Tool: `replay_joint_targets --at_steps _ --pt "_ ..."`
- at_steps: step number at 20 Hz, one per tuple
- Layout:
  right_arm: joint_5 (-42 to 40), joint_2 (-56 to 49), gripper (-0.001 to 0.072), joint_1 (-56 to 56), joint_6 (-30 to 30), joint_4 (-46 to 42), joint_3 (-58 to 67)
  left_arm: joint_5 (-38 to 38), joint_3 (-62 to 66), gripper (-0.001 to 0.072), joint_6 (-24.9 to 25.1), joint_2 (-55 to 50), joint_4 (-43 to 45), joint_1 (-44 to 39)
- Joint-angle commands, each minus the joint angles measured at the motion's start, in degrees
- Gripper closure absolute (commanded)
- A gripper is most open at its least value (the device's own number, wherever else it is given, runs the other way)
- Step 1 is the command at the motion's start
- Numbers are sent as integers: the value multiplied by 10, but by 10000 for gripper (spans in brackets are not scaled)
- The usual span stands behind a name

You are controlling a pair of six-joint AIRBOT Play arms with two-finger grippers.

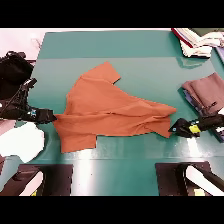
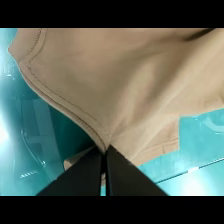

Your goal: Fold the shirts.

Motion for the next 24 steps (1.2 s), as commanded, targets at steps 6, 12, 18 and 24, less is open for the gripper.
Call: replay_joint_targets --at_steps 6,12,18,24 --pt "-5 -22 686 105 -2 23 23 -4 0 686 0 0 -1 0" --pt "-1 111 695 127 21 24 229 -4 175 686 -9 1 -27 0" --pt "-25 163 695 127 49 17 575 58 611 686 -9 1 -19 0" --pt "29 102 696 127 100 -28 858 141 796 688 -36 2 37 0"
